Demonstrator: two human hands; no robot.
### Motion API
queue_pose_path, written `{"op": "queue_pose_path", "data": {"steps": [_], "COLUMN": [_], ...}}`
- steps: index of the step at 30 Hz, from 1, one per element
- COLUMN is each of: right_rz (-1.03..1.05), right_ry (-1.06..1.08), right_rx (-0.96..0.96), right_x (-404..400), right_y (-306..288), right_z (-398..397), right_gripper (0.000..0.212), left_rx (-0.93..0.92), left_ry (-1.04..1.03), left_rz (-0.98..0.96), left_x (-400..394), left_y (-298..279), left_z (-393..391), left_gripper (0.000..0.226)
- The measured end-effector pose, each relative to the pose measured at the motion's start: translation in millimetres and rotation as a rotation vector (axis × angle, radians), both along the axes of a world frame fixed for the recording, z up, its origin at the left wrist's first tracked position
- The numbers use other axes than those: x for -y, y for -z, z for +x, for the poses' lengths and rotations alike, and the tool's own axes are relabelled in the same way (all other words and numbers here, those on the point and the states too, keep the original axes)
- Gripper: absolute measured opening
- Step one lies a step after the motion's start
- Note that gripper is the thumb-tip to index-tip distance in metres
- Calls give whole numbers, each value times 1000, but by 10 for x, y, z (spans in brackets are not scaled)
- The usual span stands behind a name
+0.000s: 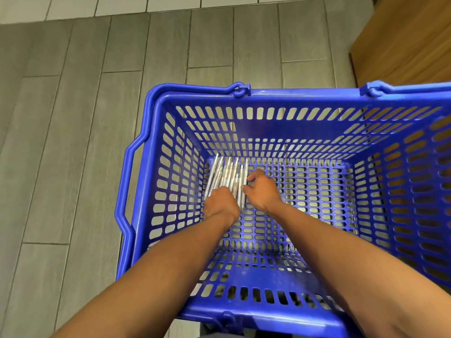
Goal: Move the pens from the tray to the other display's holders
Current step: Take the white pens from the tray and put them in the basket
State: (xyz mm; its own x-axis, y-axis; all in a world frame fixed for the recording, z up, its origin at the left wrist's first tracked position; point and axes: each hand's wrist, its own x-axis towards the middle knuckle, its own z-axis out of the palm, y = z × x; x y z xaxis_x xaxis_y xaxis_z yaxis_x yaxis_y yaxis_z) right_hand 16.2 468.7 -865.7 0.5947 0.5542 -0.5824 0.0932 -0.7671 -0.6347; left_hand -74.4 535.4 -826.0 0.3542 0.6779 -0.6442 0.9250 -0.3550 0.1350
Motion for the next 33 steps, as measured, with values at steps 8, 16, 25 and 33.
{"op": "queue_pose_path", "data": {"steps": [8,16,25,33], "right_rz": [-49,-174,-93,-13], "right_ry": [-1,-86,13,210], "right_rx": [28,-30,-46,-338], "right_x": [2,19,40,333], "right_y": [-39,-121,-117,-839], "right_z": [66,129,167,177], "right_gripper": [34,38,39,30], "left_rx": [68,157,181,257], "left_ry": [-22,37,34,-218], "left_rz": [-24,8,-19,-320], "left_x": [2,-1,-141,-236], "left_y": [78,25,4,-658], "left_z": [50,200,288,60], "left_gripper": [19,8,22,44]}}
